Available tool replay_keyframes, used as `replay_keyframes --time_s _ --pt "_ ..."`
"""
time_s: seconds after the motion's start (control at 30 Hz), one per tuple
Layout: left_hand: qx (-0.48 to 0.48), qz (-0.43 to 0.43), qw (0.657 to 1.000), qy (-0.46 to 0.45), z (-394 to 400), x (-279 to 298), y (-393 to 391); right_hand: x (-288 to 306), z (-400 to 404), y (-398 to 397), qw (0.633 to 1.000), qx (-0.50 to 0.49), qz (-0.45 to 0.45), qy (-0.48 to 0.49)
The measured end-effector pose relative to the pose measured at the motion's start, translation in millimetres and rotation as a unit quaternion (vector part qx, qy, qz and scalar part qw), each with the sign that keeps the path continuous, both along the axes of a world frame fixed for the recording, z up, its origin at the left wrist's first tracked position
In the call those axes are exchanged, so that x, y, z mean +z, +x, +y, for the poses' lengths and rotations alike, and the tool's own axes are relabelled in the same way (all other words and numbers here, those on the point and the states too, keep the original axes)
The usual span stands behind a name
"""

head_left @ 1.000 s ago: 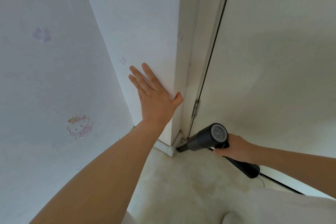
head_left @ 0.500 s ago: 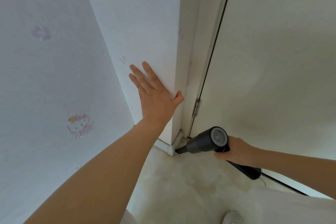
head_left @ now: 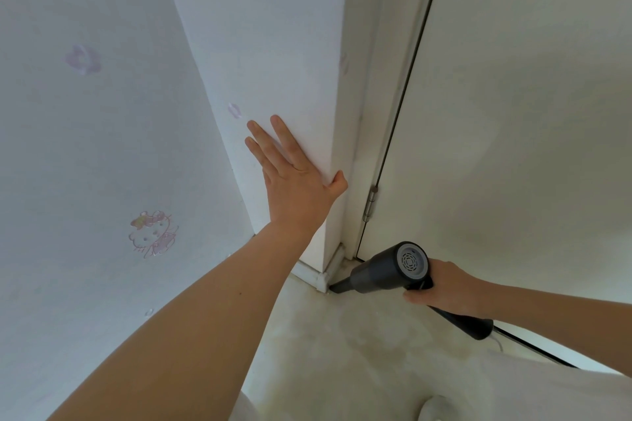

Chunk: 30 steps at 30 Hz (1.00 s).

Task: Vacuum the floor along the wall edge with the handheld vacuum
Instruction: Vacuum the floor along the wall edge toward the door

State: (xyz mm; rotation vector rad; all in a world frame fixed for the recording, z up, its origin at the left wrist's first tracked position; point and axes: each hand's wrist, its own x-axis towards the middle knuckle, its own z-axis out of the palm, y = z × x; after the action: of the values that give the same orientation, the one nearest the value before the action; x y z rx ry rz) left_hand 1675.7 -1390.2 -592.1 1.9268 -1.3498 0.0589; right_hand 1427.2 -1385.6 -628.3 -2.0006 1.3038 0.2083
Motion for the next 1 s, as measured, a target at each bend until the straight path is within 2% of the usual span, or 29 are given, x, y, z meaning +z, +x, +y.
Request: replay_keyframes --time_s 0.47,0.83,1.0 --pt "0.006 -0.003 1.0 0.005 0 1 0 -2 5 -2 1.0 0.03 -0.003 -0.001" --pt "0.005 -0.004 1.0 0.004 0 1 0 -5 -9 -16 0.997 -0.064 -0.015 -0.036" --pt "0.008 -0.007 1.0 0.01 0 1 0 -4 -11 -14 0.998 -0.063 -0.014 -0.025"
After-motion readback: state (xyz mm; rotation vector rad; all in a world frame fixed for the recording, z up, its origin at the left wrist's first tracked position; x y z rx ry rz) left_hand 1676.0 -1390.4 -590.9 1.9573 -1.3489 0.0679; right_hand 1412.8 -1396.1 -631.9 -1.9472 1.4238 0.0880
